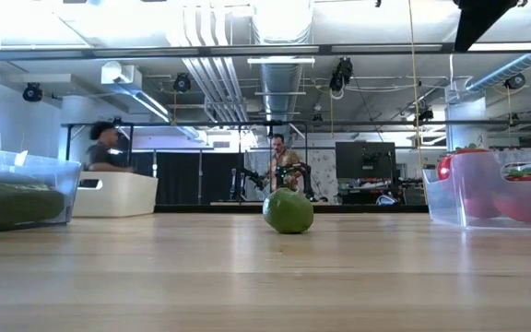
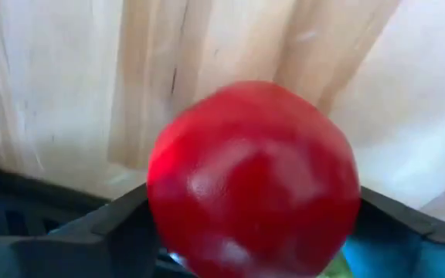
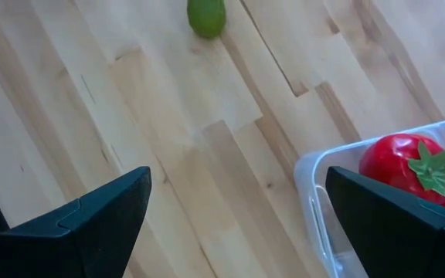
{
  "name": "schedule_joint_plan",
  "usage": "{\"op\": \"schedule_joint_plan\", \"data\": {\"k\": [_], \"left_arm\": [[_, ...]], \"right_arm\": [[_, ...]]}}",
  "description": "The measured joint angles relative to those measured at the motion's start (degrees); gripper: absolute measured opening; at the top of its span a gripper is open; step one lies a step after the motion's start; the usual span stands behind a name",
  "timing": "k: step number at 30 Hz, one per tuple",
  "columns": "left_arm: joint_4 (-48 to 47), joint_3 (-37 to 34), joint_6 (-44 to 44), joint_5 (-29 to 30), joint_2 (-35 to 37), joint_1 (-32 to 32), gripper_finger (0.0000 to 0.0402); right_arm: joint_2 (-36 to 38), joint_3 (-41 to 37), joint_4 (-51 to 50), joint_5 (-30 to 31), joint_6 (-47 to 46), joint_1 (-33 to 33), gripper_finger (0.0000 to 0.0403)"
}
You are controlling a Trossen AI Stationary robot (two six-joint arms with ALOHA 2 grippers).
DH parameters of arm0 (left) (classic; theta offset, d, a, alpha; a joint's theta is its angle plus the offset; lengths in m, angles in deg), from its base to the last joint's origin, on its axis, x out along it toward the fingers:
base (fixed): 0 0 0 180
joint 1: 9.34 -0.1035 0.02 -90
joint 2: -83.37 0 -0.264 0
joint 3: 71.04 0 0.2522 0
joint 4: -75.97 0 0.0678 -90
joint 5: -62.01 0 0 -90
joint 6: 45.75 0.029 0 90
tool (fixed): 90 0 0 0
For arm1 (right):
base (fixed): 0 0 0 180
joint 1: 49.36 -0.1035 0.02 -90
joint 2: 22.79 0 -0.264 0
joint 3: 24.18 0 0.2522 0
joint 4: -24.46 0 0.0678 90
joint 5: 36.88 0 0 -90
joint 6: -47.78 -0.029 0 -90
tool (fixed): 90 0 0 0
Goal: Sort produce into baskets
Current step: Put the tomato into the transparent bin
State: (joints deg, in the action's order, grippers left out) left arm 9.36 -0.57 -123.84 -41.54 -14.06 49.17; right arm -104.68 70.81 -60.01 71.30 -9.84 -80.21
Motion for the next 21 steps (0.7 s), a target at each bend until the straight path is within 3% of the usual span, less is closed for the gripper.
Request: {"op": "schedule_joint_plan", "data": {"k": [2,5,10,14,17,21], "left_arm": [[-0.12,1.33,0.88,1.96,0.00,-0.48,0.0276],[-0.12,4.85,3.25,7.59,0.00,-1.20,0.0269],[0.42,12.71,8.92,24.72,0.00,-2.46,0.0268],[2.09,18.00,16.12,37.04,0.02,-3.65,0.0272],[3.36,20.51,22.19,40.97,0.07,-5.30,0.0277],[3.24,21.93,27.80,41.56,0.07,-8.50,0.0277]], "right_arm": [[0.00,0.00,0.06,0.00,0.58,0.00,0.0382],[0.00,0.00,-0.65,0.07,1.06,0.04,0.0382],[0.02,-2.96,-7.15,4.23,-1.26,1.97,0.0382],[0.04,-9.75,-12.93,4.55,-5.76,6.24,0.0382],[0.02,-15.82,-12.91,4.71,-6.73,10.48,0.0382],[0.02,-21.59,-12.49,8.01,-8.88,16.79,0.0382]]}}
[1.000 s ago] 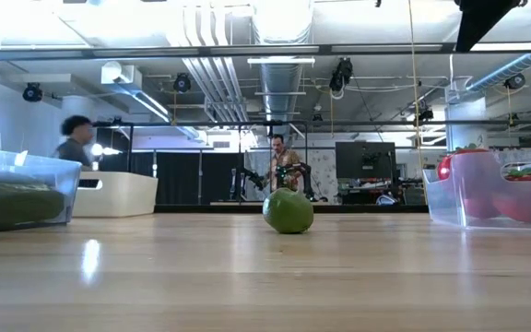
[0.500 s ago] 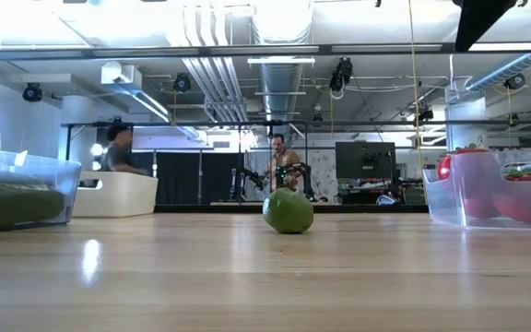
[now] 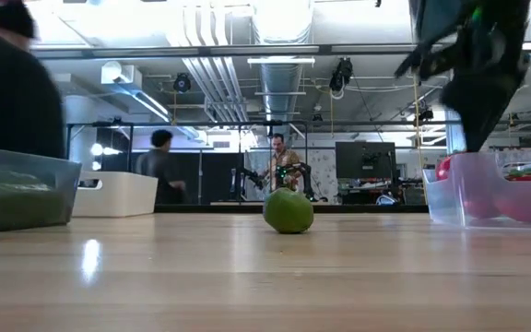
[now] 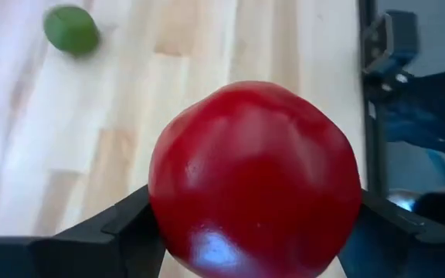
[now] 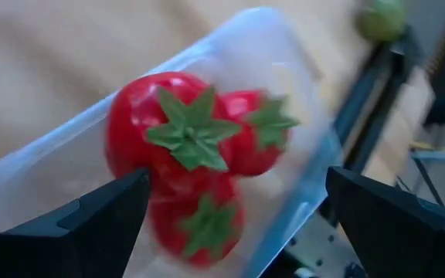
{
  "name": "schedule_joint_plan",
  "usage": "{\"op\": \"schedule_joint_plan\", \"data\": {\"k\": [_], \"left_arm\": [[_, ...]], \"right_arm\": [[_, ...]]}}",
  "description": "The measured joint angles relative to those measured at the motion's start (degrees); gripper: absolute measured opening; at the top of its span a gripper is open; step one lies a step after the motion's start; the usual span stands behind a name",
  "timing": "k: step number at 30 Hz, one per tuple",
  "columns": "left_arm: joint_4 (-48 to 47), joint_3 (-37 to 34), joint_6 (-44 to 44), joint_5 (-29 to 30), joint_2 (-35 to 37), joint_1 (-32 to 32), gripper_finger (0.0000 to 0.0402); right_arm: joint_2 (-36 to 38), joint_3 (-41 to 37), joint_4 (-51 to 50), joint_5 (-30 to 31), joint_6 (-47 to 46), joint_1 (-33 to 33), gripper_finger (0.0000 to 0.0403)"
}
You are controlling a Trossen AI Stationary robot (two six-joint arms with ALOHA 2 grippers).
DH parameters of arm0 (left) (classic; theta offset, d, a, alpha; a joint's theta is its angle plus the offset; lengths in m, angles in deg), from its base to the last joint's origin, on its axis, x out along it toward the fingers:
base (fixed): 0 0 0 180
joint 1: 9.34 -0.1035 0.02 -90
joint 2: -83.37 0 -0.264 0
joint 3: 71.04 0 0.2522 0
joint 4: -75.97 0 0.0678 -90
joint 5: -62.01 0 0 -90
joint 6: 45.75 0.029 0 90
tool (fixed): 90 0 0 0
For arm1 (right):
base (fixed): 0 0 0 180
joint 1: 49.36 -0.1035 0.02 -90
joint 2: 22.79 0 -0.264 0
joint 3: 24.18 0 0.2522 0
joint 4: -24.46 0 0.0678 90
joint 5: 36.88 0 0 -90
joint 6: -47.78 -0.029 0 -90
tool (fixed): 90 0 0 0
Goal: Sort produce into baskets
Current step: Put the tomato into the transparent bin
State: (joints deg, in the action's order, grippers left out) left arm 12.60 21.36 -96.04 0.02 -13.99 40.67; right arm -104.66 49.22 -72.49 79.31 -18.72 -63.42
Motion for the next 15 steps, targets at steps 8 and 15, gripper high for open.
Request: {"op": "schedule_joint_plan", "data": {"k": [8,15], "left_arm": [[-0.39,-0.48,6.16,-1.53,0.00,-5.02,0.0279],[3.25,-1.09,10.12,-0.74,0.00,-8.40,0.0280]], "right_arm": [[0.78,-0.22,-0.07,3.71,0.77,4.79,0.0382],[0.85,5.44,3.65,1.31,4.77,1.19,0.0382]]}}
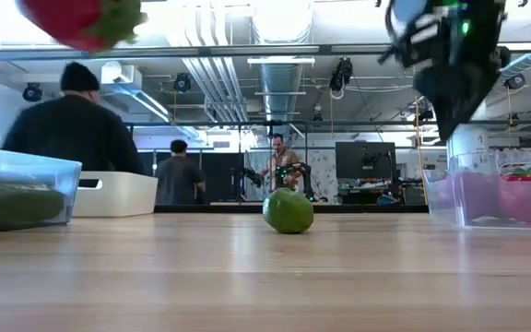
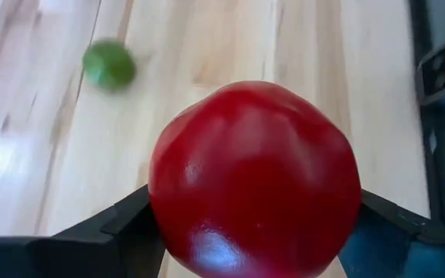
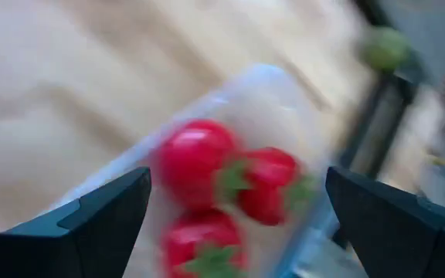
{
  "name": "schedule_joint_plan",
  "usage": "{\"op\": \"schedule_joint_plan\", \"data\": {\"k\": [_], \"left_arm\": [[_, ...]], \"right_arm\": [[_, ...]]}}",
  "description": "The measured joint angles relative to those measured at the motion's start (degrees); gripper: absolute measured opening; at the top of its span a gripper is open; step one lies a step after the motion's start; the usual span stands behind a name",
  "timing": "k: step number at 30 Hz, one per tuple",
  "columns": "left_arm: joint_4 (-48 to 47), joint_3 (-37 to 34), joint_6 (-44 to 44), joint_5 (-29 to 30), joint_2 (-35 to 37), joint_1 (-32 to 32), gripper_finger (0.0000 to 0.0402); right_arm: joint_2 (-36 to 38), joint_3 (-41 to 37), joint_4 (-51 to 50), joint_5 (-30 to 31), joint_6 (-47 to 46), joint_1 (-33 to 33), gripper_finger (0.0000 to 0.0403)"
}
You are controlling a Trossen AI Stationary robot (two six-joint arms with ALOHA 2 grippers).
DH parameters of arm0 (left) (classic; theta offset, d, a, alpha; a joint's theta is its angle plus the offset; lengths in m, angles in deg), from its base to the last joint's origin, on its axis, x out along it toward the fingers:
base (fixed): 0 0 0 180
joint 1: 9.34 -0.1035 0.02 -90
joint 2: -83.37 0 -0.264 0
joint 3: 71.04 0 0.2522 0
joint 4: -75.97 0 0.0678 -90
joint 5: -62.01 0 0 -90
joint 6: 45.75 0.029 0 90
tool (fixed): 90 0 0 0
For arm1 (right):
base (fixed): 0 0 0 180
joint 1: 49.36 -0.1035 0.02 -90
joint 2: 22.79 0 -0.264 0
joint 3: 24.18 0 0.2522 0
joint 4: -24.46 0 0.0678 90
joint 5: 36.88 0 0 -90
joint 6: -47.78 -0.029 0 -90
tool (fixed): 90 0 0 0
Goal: Sort produce into baskets
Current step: Put the tomato into the transparent bin
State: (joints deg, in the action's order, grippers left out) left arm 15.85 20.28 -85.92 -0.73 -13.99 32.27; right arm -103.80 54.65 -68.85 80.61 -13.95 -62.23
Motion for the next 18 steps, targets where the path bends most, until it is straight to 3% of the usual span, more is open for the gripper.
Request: {"op": "schedule_joint_plan", "data": {"k": [5,11,15,18], "left_arm": [[18.15,-6.09,6.67,0.83,0.00,-2.36,0.0280],[57.99,-22.95,11.05,0.72,-0.40,-5.50,0.0281],[80.63,-31.62,12.62,-0.91,-2.38,-6.94,0.0281],[86.94,-34.21,12.03,-2.73,-4.32,-7.60,0.0281]], "right_arm": [[0.02,2.97,20.58,-0.73,9.05,-10.76,0.0382],[-1.24,-0.67,55.03,-0.55,26.72,-23.84,0.0382],[-5.83,-2.91,69.61,-0.59,31.71,-27.22,0.0382],[-10.63,-2.60,73.09,-0.40,32.42,-27.23,0.0382]]}}
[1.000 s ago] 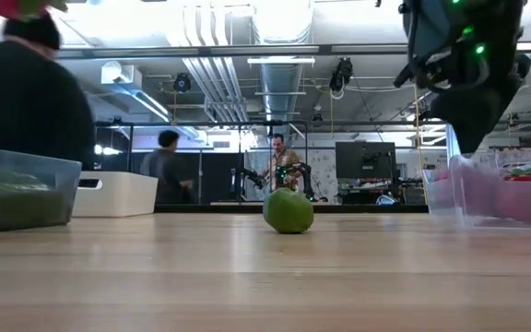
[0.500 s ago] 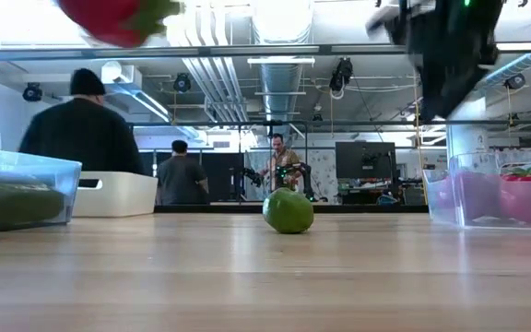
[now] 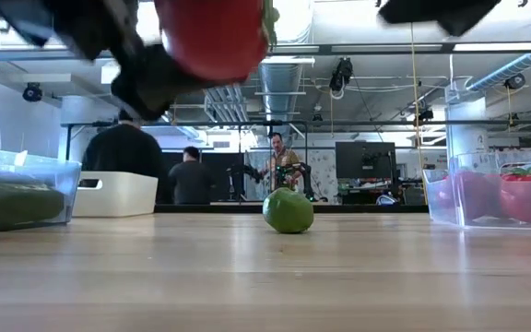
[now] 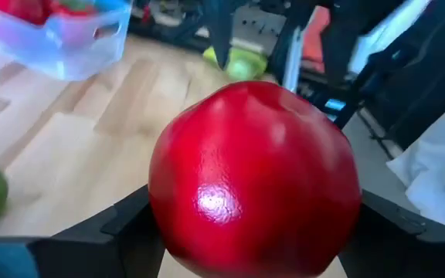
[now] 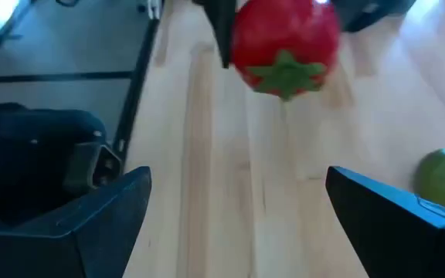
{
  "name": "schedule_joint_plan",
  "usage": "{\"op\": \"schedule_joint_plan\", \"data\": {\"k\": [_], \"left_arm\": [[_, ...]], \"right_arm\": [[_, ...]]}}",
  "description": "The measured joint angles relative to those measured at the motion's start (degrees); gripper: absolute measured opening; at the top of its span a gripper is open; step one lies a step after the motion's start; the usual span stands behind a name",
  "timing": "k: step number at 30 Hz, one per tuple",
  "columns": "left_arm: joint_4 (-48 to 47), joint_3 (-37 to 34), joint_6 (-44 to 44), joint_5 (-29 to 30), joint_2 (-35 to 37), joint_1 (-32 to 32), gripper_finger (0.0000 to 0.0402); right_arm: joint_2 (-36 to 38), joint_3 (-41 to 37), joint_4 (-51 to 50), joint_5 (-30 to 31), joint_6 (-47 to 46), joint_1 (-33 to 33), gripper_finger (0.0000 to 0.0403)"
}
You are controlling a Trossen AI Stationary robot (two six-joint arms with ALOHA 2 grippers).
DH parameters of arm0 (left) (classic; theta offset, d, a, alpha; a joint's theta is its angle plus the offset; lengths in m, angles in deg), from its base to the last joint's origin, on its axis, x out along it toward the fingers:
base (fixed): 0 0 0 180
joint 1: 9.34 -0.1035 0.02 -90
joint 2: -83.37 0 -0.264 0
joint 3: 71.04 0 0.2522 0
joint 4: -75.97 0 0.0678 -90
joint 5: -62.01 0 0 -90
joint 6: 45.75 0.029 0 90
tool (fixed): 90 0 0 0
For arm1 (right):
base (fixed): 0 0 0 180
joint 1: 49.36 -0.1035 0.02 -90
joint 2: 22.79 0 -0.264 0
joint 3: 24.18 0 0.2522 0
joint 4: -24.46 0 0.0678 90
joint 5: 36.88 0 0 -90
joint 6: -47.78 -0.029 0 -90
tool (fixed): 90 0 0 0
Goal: Sort produce into baskets
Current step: Put the tomato into the transparent bin
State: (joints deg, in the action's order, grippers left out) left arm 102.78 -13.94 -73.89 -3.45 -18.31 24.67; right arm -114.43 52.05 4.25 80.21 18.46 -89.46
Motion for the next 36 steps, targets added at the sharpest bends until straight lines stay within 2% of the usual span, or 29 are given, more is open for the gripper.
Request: {"op": "schedule_joint_plan", "data": {"k": [6,11,18,28,36], "left_arm": [[-2.63,0.18,-1.77,-1.28,-4.52,-0.38,0.0281],[-9.56,2.10,-3.98,-1.51,-8.71,-0.38,0.0291],[-11.60,6.62,-3.73,-0.96,-13.92,-0.53,0.0313],[-17.70,10.02,-2.37,-1.11,-14.33,-0.58,0.0350],[-25.78,11.39,-1.26,-1.71,-11.78,-0.66,0.0359]], "right_arm": [[-8.25,4.18,-0.45,2.09,3.64,2.70,0.0382],[-11.86,7.35,-0.71,1.69,6.39,4.42,0.0382],[-16.22,10.32,-0.90,1.45,8.01,6.13,0.0382],[-16.81,13.34,-0.88,0.71,10.48,7.85,0.0382],[-19.45,13.14,-0.32,-4.54,10.81,9.22,0.0382]]}}
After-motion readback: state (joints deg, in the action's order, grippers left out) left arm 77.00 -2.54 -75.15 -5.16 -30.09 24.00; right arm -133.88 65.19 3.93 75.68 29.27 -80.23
